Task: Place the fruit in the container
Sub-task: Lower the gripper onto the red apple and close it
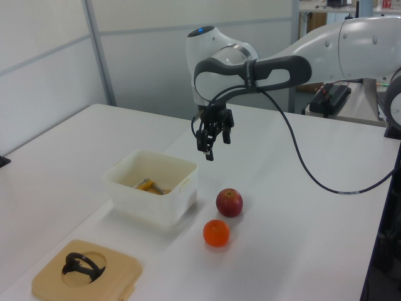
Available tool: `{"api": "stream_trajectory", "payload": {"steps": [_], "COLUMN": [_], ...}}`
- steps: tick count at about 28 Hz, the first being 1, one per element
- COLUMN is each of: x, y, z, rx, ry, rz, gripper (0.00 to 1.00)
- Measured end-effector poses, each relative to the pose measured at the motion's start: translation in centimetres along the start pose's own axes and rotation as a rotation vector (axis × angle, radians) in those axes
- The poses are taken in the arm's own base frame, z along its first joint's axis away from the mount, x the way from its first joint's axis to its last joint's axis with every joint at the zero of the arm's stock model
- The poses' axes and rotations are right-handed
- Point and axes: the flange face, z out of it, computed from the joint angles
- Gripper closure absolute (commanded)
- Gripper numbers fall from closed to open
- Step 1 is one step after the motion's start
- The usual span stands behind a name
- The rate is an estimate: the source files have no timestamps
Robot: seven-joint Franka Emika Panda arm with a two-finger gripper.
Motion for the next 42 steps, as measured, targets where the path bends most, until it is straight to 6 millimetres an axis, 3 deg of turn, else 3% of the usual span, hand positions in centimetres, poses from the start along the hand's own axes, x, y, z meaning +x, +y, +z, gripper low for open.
{"api": "stream_trajectory", "payload": {"steps": [10, 14, 21, 35, 36, 37, 42], "x": [-2.8, -3.8, -4.6, -3.3, -3.2, -3.2, -3.0], "y": [-0.6, -1.8, -3.3, -3.5, -3.6, -3.6, -4.1], "z": [-0.7, 1.5, 7.1, 14.9, 15.3, 15.8, 16.2], "rx": [0.001, 0.002, -0.005, -0.085, -0.089, -0.094, -0.104], "ry": [0.006, 0.023, 0.014, -0.031, -0.036, -0.044, -0.047], "rz": [-0.04, -0.062, -0.094, -0.16, -0.164, -0.17, -0.185], "gripper": [0.0, 0.0, 0.0, 0.0, 0.22, 0.36, 0.92]}}
